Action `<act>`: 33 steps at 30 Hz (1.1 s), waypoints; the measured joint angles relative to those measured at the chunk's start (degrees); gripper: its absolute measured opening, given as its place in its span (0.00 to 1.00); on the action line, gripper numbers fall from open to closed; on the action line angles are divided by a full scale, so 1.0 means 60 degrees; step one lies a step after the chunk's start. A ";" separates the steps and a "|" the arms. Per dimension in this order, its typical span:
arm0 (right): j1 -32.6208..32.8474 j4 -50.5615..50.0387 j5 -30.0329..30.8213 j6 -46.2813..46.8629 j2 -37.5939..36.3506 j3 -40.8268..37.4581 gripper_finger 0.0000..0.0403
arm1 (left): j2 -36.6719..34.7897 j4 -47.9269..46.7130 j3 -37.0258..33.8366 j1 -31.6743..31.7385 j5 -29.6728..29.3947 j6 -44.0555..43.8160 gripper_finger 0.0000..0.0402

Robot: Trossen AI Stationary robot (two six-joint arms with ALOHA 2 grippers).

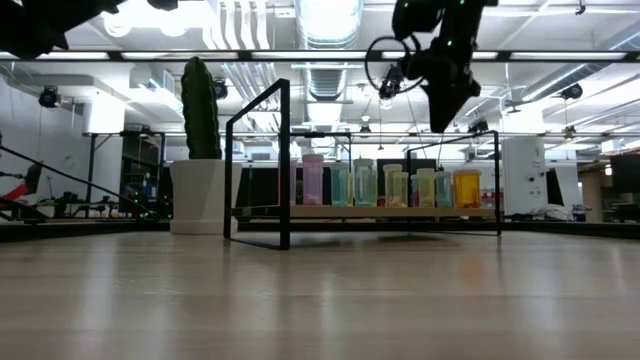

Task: Pick and place medicine bottles onto shelf by color
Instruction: Adjust the blue pill bottle on the shelf

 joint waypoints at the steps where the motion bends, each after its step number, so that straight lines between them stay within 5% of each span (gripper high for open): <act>1: -0.0028 -0.0003 0.0000 0.0035 0.0141 0.0000 0.24 | 0.0046 0.0009 0.0000 0.0000 -0.0037 0.0030 0.00; 13: -0.0191 0.0048 -0.0062 0.0337 0.1268 -0.0051 0.47 | 0.0263 0.0012 0.0000 0.0000 -0.0168 0.0067 0.00; 33: -0.0724 0.0179 -0.0047 0.0078 0.1637 -0.0204 0.48 | 0.0249 0.0013 0.0000 0.0000 -0.0165 0.0039 0.00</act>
